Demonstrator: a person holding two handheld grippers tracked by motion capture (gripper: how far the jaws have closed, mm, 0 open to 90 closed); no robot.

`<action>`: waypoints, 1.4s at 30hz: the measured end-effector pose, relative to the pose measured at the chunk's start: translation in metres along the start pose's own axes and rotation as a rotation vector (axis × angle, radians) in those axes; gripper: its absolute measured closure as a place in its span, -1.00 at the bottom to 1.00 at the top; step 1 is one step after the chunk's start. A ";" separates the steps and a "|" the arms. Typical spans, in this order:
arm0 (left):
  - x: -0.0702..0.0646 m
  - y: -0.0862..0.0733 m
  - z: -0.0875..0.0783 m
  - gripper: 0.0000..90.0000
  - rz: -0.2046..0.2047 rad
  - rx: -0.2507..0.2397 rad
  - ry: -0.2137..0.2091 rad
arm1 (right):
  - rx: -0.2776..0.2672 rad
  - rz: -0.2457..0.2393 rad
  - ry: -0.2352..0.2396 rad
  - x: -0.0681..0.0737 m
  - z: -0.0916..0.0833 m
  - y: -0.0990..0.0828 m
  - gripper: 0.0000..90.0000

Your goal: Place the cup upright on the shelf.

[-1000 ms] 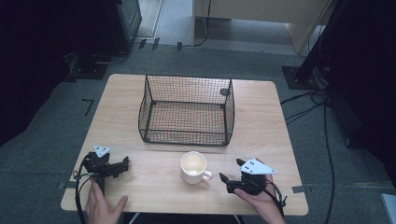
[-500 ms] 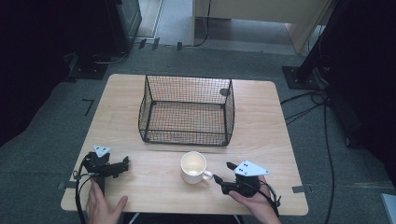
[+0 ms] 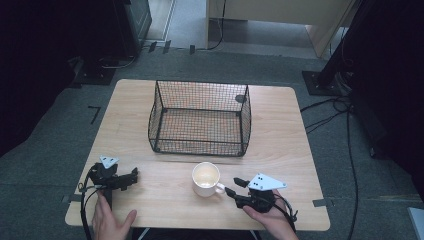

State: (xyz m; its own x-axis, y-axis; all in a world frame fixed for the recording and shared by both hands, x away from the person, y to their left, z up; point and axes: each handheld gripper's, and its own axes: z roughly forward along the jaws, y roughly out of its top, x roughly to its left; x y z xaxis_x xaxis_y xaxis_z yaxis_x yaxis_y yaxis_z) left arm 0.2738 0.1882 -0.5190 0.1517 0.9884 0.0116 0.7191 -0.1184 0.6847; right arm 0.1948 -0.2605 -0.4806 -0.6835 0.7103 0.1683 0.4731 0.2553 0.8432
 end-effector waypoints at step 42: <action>0.000 0.000 0.000 -1.00 0.000 -0.001 0.000 | 0.055 -0.026 0.063 0.028 0.037 -0.001 0.68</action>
State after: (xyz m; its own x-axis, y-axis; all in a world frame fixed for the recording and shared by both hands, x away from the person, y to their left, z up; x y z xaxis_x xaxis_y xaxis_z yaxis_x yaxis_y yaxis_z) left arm 0.2738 0.1882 -0.5190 0.1514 0.9884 0.0116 0.7187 -0.1182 0.6852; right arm 0.1959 -0.2162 -0.4953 -0.7288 0.6607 0.1796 0.4828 0.3100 0.8190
